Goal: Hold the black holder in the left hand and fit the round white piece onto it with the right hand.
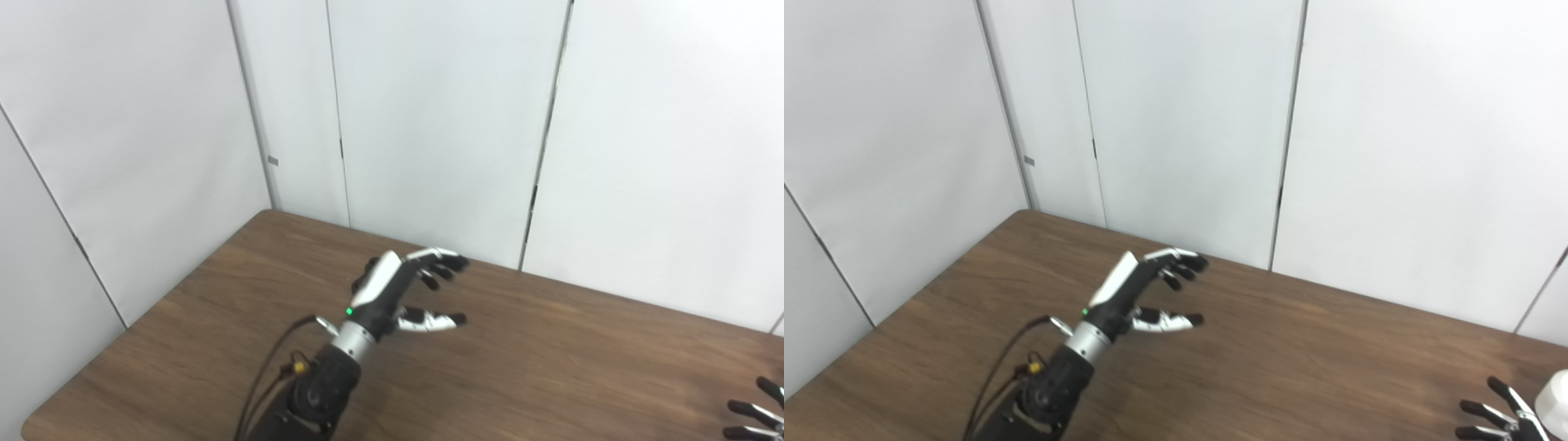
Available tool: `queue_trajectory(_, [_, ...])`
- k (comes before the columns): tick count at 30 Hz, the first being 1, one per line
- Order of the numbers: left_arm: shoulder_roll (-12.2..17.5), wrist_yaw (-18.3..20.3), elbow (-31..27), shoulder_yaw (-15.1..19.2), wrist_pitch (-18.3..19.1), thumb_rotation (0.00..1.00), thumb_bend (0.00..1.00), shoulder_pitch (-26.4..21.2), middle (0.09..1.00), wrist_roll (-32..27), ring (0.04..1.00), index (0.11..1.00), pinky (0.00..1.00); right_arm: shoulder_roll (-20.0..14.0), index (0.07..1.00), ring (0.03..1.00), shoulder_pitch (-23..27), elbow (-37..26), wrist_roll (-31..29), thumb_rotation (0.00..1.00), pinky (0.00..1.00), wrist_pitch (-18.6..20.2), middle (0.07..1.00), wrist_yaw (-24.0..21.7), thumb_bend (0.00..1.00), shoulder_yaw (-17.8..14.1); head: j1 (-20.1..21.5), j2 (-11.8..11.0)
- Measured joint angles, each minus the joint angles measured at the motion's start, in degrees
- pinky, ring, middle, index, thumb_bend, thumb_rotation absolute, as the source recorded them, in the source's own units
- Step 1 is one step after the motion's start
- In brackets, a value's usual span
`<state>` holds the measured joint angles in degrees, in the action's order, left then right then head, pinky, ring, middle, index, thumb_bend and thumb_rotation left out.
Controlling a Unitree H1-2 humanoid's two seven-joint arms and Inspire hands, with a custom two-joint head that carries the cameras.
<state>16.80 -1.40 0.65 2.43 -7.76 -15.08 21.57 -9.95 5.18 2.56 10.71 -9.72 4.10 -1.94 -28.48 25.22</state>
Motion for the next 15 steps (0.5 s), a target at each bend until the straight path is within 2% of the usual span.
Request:
queue_trajectory(3, [0.76, -2.11, -2.44, 2.17, 2.95, 0.00, 0.79, -0.43, 0.733, 3.53, 0.706, 0.709, 0.60, -0.39, 0.863, 0.573, -0.03, 0.03, -0.13, 0.16, 0.42, 0.00, 0.714, -0.04, 0.49, -0.03, -0.17, 0.09])
queue_trajectory(7, [2.30, -2.85, -3.63, 3.25, 3.93, 0.00, 0.78, -1.41, 0.749, 5.89, 0.712, 0.711, 0.60, -0.59, 0.860, 0.565, -0.11, -0.05, -0.20, 0.15, 0.41, 0.07, 0.710, -0.08, 0.48, -0.06, -0.26, 0.18])
queue_trajectory(12, [4.53, -3.09, -4.50, 4.46, 8.83, 0.06, 0.79, -1.68, 0.862, 10.14, 0.839, 0.710, 0.68, -0.64, 0.862, 0.584, -0.15, -0.05, -0.23, 0.15, 0.43, 0.08, 0.715, -0.11, 0.48, -0.12, -0.35, 0.35])
queue_trajectory(15, [4.62, -4.15, -4.36, 5.03, 10.71, 0.10, 0.82, -1.66, 0.918, 11.57, 0.915, 0.715, 0.73, -0.73, 0.867, 0.586, -0.24, -0.05, -0.27, 0.16, 0.44, 0.13, 0.718, -0.31, 0.48, -0.14, -0.35, 0.53])
